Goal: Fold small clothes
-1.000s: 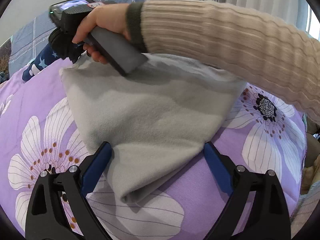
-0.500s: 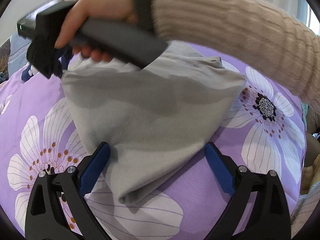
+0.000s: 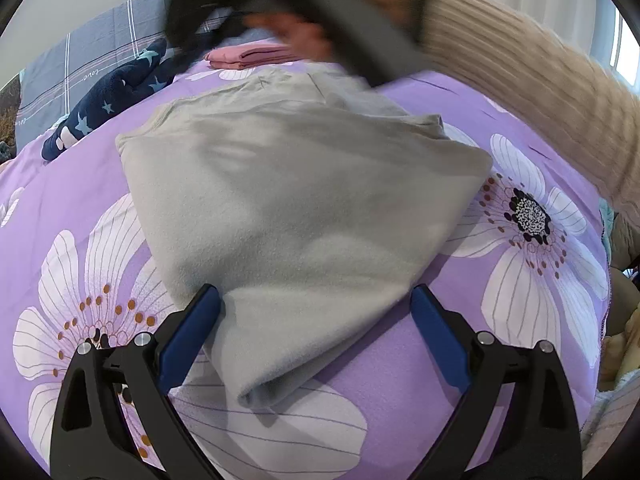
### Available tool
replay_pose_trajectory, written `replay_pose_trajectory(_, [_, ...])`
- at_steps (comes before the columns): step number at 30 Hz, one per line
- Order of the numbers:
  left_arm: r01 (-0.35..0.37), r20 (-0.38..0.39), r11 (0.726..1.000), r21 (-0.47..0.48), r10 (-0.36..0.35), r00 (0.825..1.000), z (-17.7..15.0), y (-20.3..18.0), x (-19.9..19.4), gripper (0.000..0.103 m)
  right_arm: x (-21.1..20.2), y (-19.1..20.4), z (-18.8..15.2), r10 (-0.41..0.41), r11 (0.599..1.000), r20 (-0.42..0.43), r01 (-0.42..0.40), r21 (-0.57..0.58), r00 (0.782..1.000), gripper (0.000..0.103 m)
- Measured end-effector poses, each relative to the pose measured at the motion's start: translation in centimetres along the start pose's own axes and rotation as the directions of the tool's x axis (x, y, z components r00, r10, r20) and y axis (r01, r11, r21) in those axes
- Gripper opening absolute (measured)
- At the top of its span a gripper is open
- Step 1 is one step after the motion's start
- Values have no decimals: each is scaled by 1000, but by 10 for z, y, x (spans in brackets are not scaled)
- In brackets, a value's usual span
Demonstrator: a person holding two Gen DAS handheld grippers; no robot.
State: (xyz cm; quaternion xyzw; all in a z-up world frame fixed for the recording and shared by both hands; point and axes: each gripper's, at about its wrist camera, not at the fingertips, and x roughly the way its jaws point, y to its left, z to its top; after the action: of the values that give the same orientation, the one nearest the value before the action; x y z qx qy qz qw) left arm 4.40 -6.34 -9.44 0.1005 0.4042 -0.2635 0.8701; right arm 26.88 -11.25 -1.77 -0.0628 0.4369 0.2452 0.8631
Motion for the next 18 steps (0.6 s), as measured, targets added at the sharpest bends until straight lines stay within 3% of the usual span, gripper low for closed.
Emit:
replay_pose_trajectory(2, [23,33,999,-37,-22,999,-1,8,-9,89,-15,-12,-19,-21,1000,10,21,-10,1000,13])
replay_pose_trajectory(3, [76,67,994,-81,-71,995,-2,16,-19,78,-24,-22,-31,-30,1000,21,30,1,999,18])
replay_pose_trajectory(4, [141,95,983,-121,-130,987,-3,24,-28,68,-33,-34,-42,-34,999,34,33,24,999,20])
replay_pose_trajectory(6, [253,169,943,-216,-219,961,-3,45,-51,61,-49,-60,-62,-25,995,60,19,97,998,21])
replay_pose_trajectory(7, [252,194,938,-237,-209,959,-1,52,-59,61,-56,-72,-71,-16,991,75,6,133,997,21])
replay_pose_trajectory(9, [181,243,946,-269,-115,963,8,73,-78,61,-66,-92,-86,-5,983,97,-12,182,995,25])
replay_pose_trajectory(12, [92,239,947,-307,-17,971,28,101,-75,61,-60,-107,-99,21,975,84,-39,217,996,25])
replay_pose_trajectory(18, [30,95,918,-396,9,995,78,157,10,61,-39,-119,-115,100,952,125,-131,277,987,30])
